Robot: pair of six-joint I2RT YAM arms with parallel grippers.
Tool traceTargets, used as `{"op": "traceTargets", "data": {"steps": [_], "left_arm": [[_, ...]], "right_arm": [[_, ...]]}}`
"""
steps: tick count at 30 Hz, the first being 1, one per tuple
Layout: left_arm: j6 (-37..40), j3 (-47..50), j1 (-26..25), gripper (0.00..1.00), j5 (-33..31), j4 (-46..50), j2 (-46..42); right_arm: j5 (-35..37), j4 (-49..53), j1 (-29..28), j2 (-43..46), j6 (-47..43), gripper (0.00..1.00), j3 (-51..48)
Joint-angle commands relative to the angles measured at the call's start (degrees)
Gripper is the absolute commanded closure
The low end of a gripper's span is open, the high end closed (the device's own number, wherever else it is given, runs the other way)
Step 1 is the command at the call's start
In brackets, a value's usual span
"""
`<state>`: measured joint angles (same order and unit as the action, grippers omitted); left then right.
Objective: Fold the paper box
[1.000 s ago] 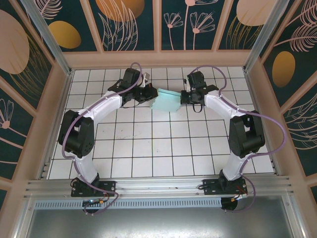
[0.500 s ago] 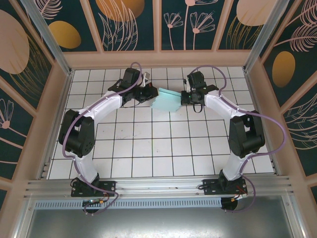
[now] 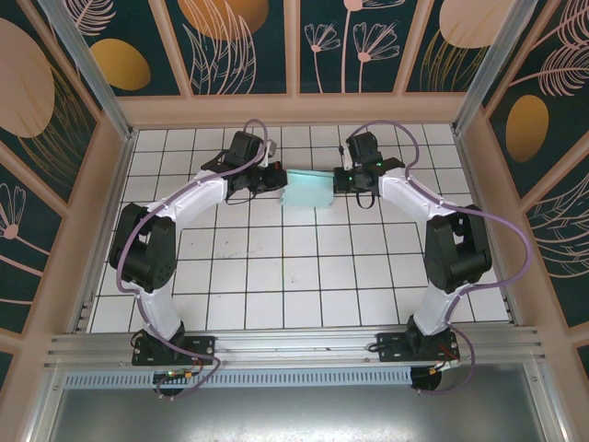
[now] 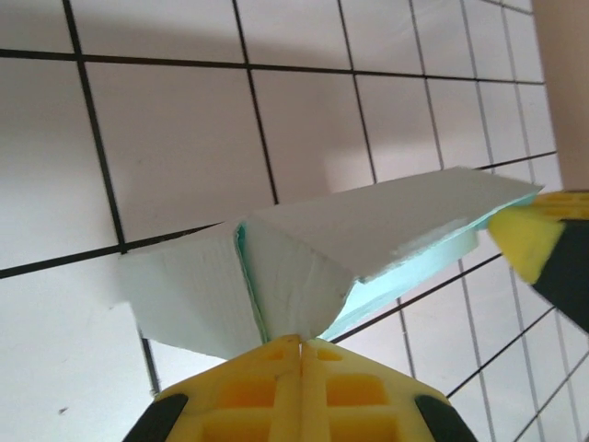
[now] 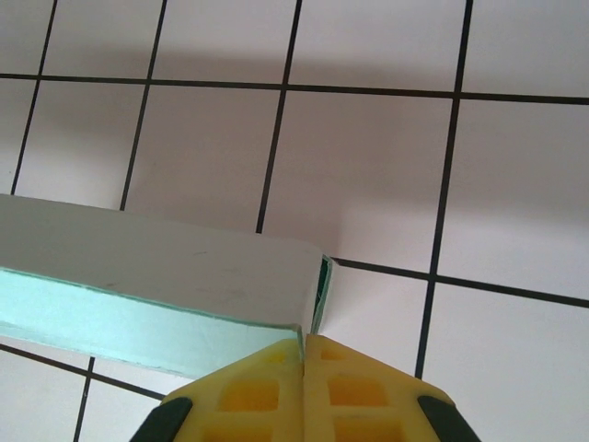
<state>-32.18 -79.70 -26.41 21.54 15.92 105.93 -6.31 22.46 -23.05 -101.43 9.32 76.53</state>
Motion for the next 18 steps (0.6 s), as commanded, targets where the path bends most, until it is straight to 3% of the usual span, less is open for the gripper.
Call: {"op": "traceTargets", "data": {"steps": [1,6,12,14,18], "left_arm": [[3.1,1.1,-0.3,1.00,-2.0,2.2,0.2],[3.6,2.3,-0.3,1.00,-4.7,3.0,0.1],[3.2,3.8,-0.3,1.00,-3.1,2.1,0.6],[3.3,4.4,-0.3,1.00,-3.2,1.7,0.4],[3.4,4.5,-0.3,1.00,-3.7,1.7,0.1]], "right_arm": [[-0.4,-0.5,-0.7,-1.8,-0.2,1.00,-1.9],[0.6,-2.1,-0.9,-1.9,0.9,1.00,-4.9],[1.5,-2.7,-1.8,-1.4,-1.3,1.00,-6.0],[1.7,-5.2,-2.8,0.7,-3.1,0.93,-6.6],[1.7,-12.3,-3.4,5.9,-4.1,0.67,-8.6]]}}
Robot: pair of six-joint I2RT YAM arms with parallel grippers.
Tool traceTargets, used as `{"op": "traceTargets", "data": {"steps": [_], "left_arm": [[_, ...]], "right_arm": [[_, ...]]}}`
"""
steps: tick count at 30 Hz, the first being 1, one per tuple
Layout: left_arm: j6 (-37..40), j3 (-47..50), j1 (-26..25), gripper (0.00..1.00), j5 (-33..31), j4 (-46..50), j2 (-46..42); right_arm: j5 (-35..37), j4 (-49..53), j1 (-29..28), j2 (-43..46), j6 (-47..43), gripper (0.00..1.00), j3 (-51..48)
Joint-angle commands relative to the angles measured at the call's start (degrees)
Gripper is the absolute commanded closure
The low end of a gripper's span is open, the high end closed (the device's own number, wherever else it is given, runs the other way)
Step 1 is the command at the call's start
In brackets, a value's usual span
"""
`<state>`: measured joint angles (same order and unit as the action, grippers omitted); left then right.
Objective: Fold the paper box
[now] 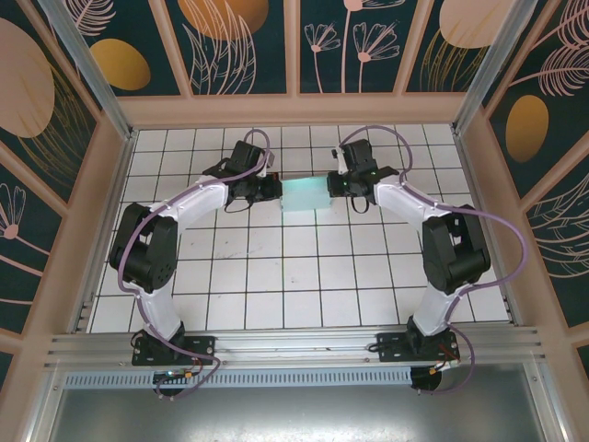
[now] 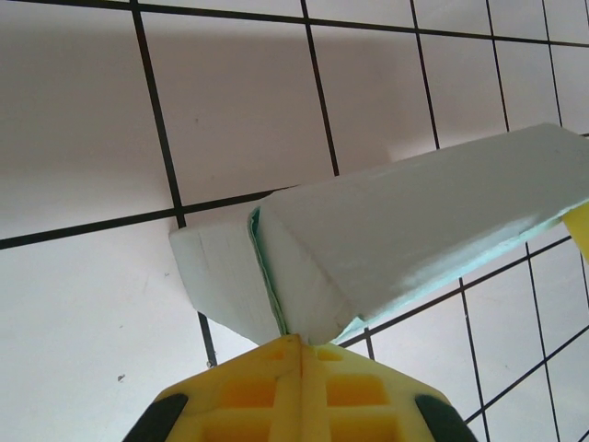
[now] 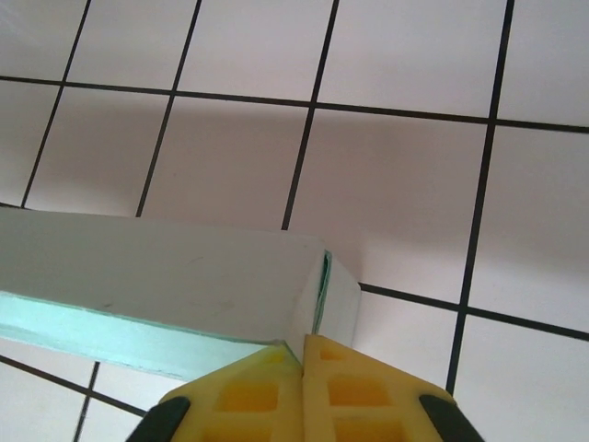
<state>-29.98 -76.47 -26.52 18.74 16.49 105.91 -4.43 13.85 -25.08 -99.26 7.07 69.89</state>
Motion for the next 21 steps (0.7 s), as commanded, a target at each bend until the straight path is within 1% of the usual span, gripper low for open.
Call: {"op": "traceTargets", "data": {"steps": [1,2,6,9,11,13,16,18,21], "left_arm": [[1.2,1.2,-0.2,1.00,-0.9,1.1,0.1],[1.2,1.2,-0.2,1.00,-0.9,1.2,0.1],[1.3,1.1,-0.2,1.00,-0.9,1.0,0.3],[1.3,0.9,-0.2,1.00,-0.5,0.8,0.7],[1.2,0.7,-0.2,1.00,-0.2,0.7,0.8],[1.3,0.7,-0.2,1.00,-0.1,0.6,0.6],[0.6,1.1,-0.2,1.00,0.0,0.5,0.5],[-0.4,1.2,-0.2,1.00,0.5,0.2,0.6],[-1.8,1.5,-0.2,0.96,2.1,-0.9,0.4]], "right_arm": [[0.7,-5.8,-1.4,5.1,-1.7,0.50,-2.5],[1.6,-7.7,-1.4,6.2,-1.4,0.39,-3.0],[1.6,-12.2,-1.3,8.5,-1.5,0.31,-3.6],[2.6,-12.8,-1.3,7.0,-0.3,0.31,-1.4],[4.7,-11.9,-1.3,4.9,1.4,0.31,0.7],[6.1,-10.8,-1.2,2.6,2.4,0.33,2.8],[6.4,-9.0,-1.2,-0.5,2.7,0.34,5.2],[6.1,-8.9,-1.3,-1.7,2.7,0.35,5.1],[5.6,-9.5,-1.2,-2.8,2.8,0.36,3.9]]}}
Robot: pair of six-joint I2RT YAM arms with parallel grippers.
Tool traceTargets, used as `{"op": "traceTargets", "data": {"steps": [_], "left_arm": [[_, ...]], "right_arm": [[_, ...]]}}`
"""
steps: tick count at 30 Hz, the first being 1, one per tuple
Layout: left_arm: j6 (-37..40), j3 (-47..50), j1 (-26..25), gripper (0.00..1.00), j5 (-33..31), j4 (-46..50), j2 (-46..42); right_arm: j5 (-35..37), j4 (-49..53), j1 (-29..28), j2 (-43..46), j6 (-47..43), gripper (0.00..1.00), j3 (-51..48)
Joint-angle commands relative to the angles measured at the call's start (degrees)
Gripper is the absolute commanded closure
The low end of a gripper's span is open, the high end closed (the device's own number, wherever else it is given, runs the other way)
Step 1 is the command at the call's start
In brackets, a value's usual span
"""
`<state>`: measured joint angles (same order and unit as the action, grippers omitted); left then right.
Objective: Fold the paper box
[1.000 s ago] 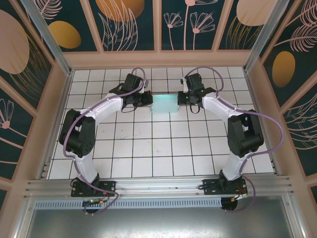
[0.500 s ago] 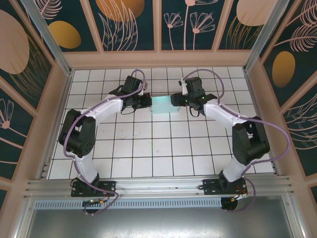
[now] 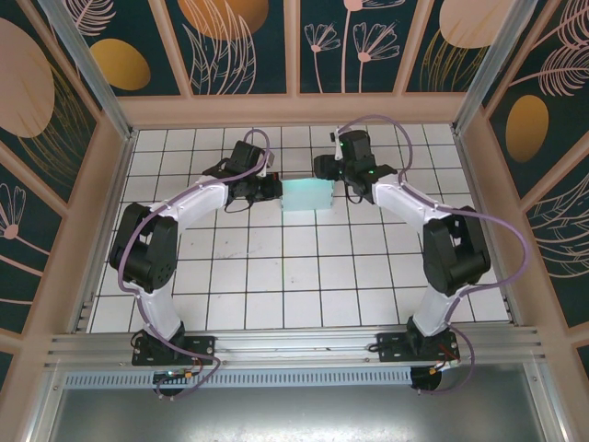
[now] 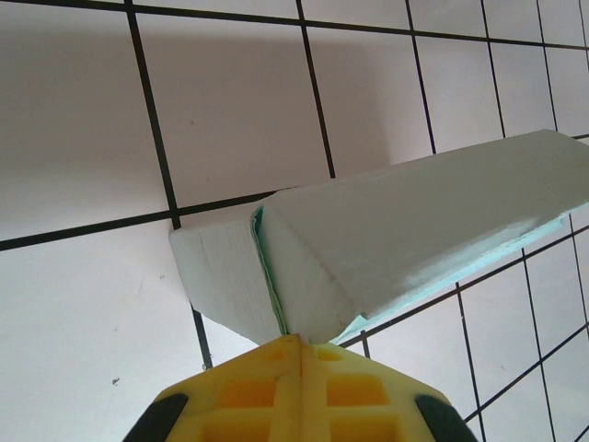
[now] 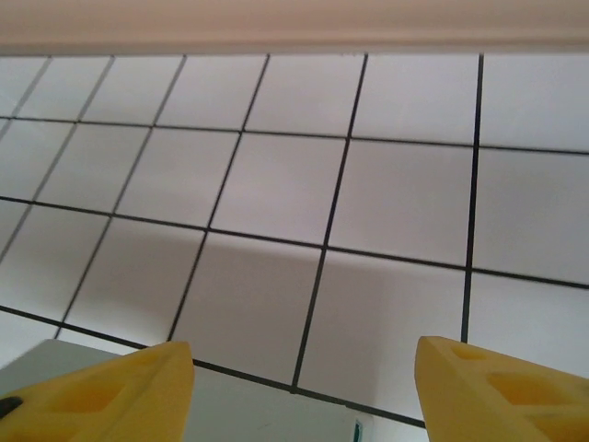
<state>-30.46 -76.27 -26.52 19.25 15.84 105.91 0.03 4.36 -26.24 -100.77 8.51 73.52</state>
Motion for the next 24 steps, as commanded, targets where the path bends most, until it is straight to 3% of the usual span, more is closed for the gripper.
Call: {"op": "traceTargets", "data": {"steps": [1,13,16,21,24], "left_arm": [[-1.7,1.5,-0.2,0.96,2.0,-0.7,0.2],[-2.1,1.4,-0.2,0.69,0.4,-1.5,-4.0],[-1.7,1.7,-0.2,0.55,0.4,-1.6,-6.0],[-2.8,3.4,-0.2,0.17,-0.3,-5.1,-9.5],[-4.6,2.8,-0.1,0.11,-2.4,-6.2,-8.6]], "right_arm": [[1.1,-0.3,-0.1,-1.6,1.5,0.36,-0.4],[-1.4,-3.5,-0.5,-3.8,5.3,0.39,-4.6],[-1.3,-3.6,-0.5,-4.5,5.7,0.39,-4.6],[-1.5,-3.6,-0.6,-5.1,5.7,0.40,-4.7],[-1.9,-3.8,-0.6,-4.9,5.7,0.40,-5.4]]}}
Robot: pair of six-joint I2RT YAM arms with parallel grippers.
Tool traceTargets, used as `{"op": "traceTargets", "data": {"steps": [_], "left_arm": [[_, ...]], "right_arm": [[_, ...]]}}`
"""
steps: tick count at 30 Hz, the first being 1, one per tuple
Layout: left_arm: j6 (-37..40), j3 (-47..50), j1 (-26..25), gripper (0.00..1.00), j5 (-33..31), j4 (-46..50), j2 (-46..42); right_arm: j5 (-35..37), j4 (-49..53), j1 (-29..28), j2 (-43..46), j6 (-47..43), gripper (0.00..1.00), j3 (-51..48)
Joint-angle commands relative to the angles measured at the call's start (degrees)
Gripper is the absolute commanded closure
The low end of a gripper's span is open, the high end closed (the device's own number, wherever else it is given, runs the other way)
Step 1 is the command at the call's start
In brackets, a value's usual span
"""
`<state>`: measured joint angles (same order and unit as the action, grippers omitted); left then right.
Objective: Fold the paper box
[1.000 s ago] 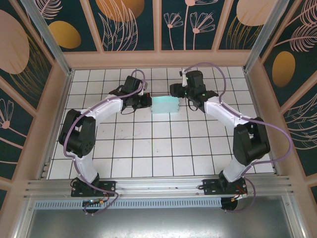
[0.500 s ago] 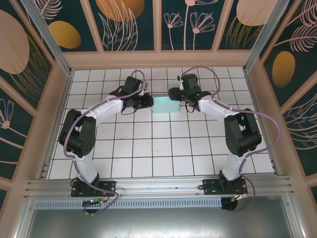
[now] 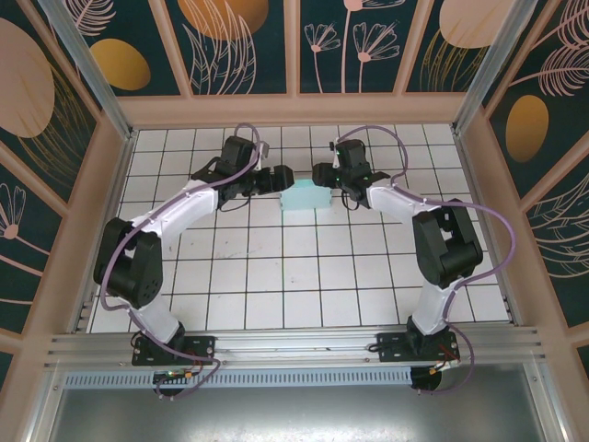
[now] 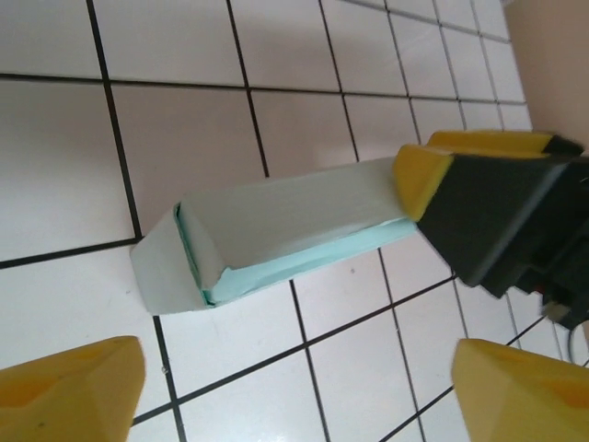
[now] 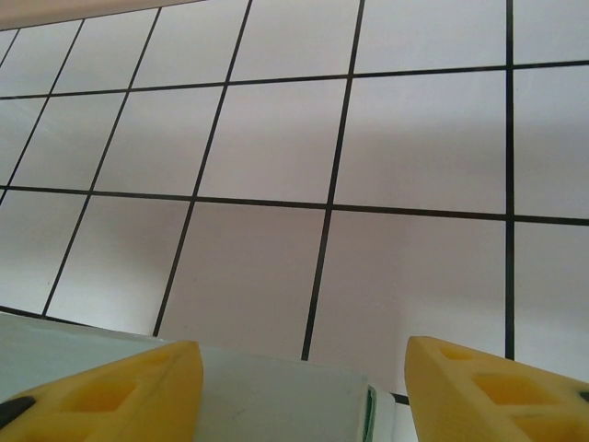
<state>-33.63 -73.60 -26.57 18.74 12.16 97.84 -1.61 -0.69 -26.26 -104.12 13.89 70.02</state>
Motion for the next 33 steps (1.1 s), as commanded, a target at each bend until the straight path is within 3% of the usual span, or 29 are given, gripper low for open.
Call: {"op": "traceTargets", "data": {"steps": [1,9,17,22,28,33], "left_arm": [[-1.9,-0.7,0.0,0.12,-2.4,-2.2,0.0],[-3.1,-4.6,0.6,0.49,-4.9,-1.0,8.4],[-2.9,1.1,0.7,0.76,-6.8,-1.1,10.3],[-2.9,5.2,0.6,0.81,-6.6,-2.5,10.3],[-3.2,6.6,0.7,0.81,-5.6,-4.2,11.2],[-3.0,6.5,0.6,0.81,-5.1,-4.5,11.7]], "right_arm": [[-0.3,1.2,-0.6,-1.3,0.3,0.40,-2.1],[-0.8,0.8,-0.7,0.6,-0.7,0.41,-4.0],[-3.1,0.7,-0.5,1.4,-0.3,0.41,-3.4],[-5.8,1.4,-0.5,3.6,0.5,0.41,-1.1],[-6.2,3.9,-1.5,2.2,0.5,0.33,1.7],[6.7,11.0,-6.6,-2.0,-4.2,0.26,5.8]]}}
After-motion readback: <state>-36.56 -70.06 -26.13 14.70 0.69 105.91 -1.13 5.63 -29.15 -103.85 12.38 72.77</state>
